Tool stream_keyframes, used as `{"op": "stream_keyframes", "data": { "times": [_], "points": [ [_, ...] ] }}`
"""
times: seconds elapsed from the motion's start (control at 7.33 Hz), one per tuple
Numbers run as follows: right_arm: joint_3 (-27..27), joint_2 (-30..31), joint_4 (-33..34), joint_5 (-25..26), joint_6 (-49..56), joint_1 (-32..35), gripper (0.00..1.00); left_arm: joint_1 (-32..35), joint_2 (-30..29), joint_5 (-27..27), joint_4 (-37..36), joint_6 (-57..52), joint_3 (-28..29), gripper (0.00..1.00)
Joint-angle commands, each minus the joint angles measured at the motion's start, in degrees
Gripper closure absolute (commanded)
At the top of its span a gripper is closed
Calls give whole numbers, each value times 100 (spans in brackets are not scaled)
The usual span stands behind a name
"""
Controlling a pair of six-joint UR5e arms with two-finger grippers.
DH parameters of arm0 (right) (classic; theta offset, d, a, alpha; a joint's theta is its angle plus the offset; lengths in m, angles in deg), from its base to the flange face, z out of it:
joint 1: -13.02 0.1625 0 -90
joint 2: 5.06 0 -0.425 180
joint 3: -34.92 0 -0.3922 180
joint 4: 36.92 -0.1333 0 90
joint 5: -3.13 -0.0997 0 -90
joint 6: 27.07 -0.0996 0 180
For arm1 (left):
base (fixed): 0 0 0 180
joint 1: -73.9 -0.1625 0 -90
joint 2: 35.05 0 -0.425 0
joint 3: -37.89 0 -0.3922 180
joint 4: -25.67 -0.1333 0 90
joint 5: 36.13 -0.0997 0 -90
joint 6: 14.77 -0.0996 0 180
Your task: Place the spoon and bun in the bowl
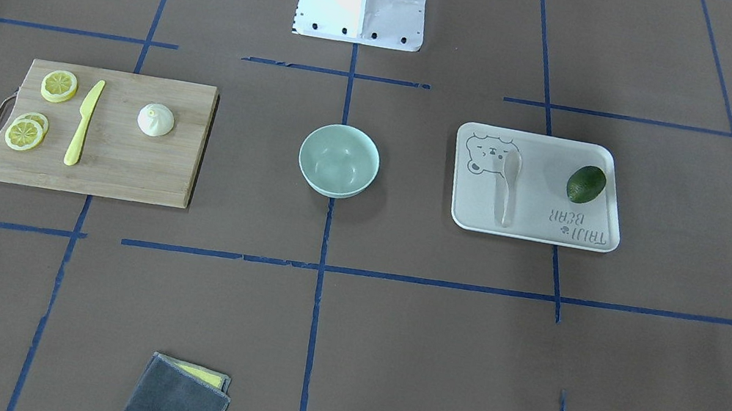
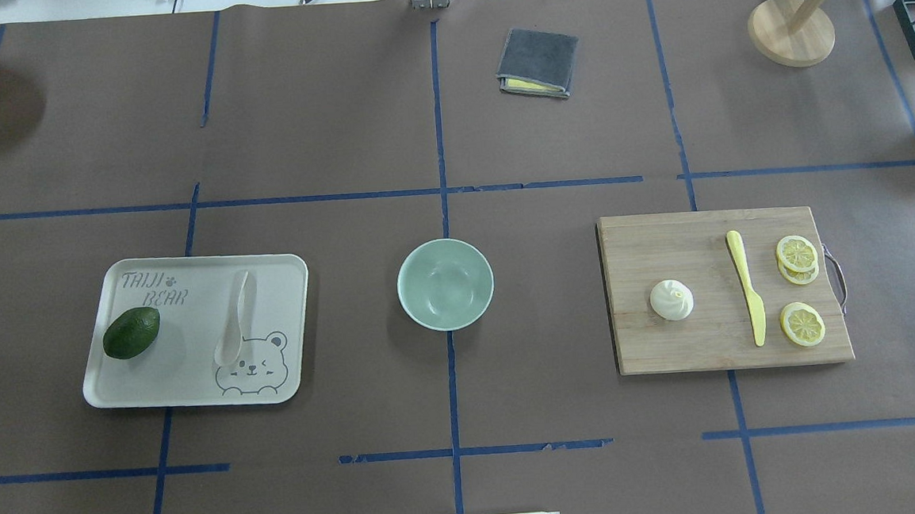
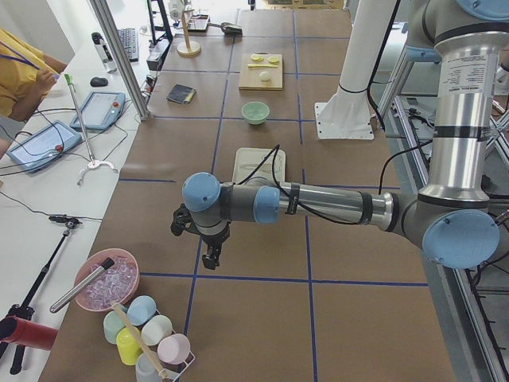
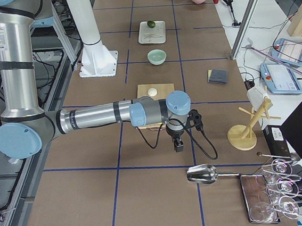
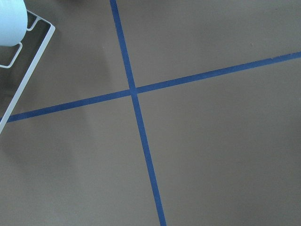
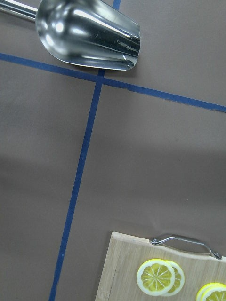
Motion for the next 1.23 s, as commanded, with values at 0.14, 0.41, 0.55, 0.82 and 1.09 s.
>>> {"op": "stream_keyframes", "data": {
  "times": [0.14, 0.41, 0.55, 0.82, 1.09],
  "points": [
    [-8, 10, -2, 55, 5, -9, 0, 15, 15, -25, 112, -7, -100, 0],
    [-51, 18, -28, 21, 5, -9, 0, -11, -20, 1, 225, 46, -126, 0],
    [-86, 27, -72, 3, 57, -44, 0, 15, 14, -16, 435, -32, -222, 0],
    [-51, 80, -81, 20, 40, -61, 0, -55, 269, 11, 1100, -6, -452, 0],
    [-43, 97, -142, -6, 31, -140, 0, -787, 279, 213, 1892, 694, -531, 0]
  ]
}}
